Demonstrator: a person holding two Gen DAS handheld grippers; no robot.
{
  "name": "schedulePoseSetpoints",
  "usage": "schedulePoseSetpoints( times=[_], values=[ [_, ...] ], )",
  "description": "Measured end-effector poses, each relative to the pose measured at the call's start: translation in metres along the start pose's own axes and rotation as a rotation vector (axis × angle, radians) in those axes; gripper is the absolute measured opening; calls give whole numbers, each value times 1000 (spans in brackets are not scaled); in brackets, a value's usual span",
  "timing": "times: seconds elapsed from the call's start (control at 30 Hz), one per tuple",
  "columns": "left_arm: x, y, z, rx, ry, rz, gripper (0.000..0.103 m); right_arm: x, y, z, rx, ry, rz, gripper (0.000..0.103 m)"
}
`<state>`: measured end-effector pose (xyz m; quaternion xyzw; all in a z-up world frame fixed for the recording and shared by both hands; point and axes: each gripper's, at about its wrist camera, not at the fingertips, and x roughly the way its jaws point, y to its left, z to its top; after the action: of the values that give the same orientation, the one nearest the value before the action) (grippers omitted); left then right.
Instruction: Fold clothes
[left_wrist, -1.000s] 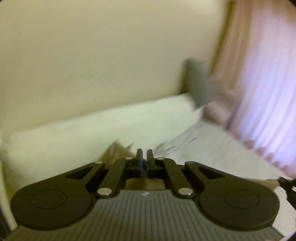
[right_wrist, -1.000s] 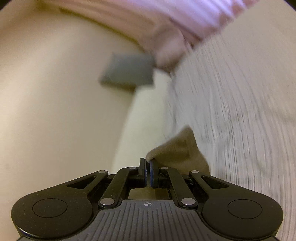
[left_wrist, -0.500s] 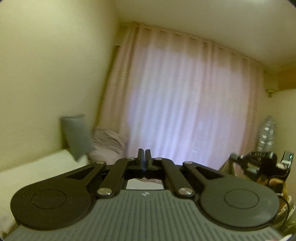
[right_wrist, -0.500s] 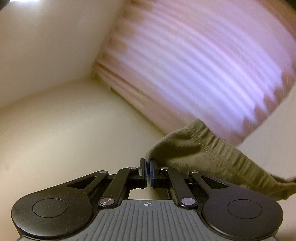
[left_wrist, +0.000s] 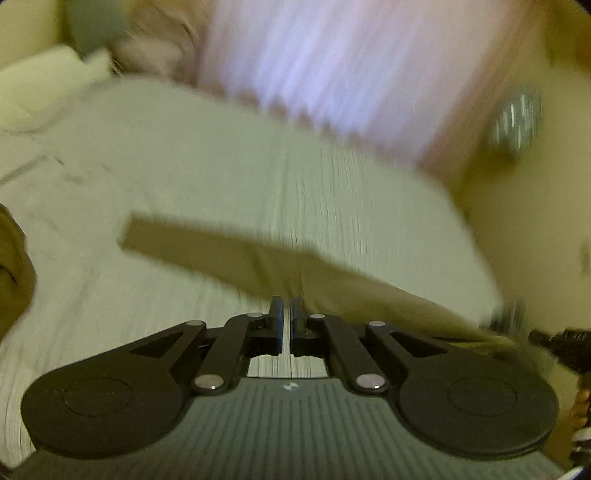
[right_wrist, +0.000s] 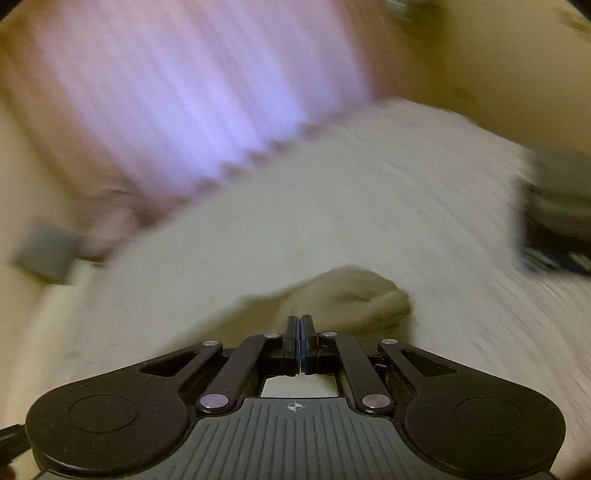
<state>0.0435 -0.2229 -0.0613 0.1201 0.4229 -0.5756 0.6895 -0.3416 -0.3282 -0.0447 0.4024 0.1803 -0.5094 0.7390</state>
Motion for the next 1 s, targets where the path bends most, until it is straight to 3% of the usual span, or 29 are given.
schedulePoseSetpoints(
  times=[0.1, 0.17, 0.2, 0.3, 0.4, 0.47, 0.7, 1.0],
  values=[
    [27, -35, -23, 138, 95, 13, 1, -8, -39, -38, 111, 59, -68, 3],
    [36, -58, -31, 220, 127, -3, 8, -21, -56, -46, 156, 77, -80, 3],
    [37, -68, -36, 247, 136, -19, 14, -22, -58, -43, 161, 82, -93, 3],
    [44, -94, -44, 302, 151, -53, 18, -40, -51, -60, 164, 87, -117, 3],
    [44, -109, -41, 334, 158, -62, 23, -24, -69, -51, 172, 103, -117, 3],
    [40, -103, -39, 346, 158, -48, 27, -18, -63, -53, 168, 116, -119, 3],
    [24, -77, -34, 356, 166, 0, 29, -7, -34, -86, 155, 150, -125, 3],
    [1, -40, -50, 345, 194, 24, 31, -11, -4, -134, 158, 194, -144, 3]
  ],
)
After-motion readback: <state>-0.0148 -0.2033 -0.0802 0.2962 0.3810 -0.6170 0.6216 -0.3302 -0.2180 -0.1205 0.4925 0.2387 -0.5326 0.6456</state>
